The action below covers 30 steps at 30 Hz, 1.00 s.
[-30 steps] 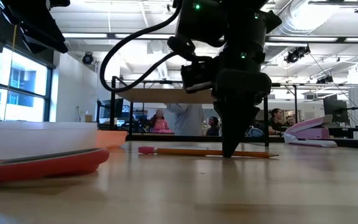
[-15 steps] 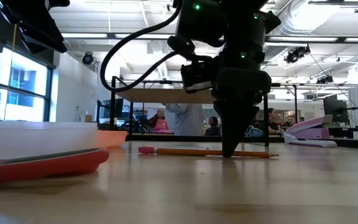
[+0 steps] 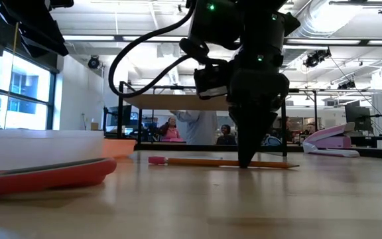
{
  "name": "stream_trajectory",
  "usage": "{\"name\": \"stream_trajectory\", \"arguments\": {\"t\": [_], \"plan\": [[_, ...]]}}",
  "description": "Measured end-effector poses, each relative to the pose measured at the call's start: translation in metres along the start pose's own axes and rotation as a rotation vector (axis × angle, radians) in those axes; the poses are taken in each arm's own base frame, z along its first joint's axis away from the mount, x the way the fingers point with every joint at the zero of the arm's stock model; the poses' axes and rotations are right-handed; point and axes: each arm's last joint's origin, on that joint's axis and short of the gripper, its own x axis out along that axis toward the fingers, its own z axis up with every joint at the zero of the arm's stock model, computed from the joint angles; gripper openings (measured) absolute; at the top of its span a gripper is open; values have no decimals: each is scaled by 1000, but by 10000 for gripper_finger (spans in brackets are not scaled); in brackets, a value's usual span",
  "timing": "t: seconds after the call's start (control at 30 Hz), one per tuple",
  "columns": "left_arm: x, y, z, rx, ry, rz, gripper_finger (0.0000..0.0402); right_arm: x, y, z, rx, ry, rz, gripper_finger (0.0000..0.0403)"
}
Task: Pack school essentials
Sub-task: Put the orange pencil into the supply box
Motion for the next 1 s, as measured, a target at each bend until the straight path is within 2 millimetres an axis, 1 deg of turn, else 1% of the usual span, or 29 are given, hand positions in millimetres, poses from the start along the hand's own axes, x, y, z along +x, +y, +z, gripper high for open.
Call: {"name": "stream_trajectory", "arguments": {"t": [0.13, 0.3, 0.53, 0.63, 0.8, 1.0], "plan": [[0, 0, 0, 0, 0, 0, 128, 0, 1, 0, 6, 1, 18, 2], [0, 0, 0, 0, 1, 0, 152, -1, 4, 0, 15, 0, 39, 2], [0, 2, -2, -11, 26, 11, 186, -3, 18, -4, 39, -6, 80, 2], [0, 2, -3, -18, 28, 13, 194, -9, 25, -5, 47, -34, 94, 2], [0, 1, -1, -22, 17, 3, 197, -26, 32, -2, 90, -120, 122, 2], [0, -2, 2, -33, -13, -22, 197, -46, 37, 10, 113, -288, 191, 2]]}}
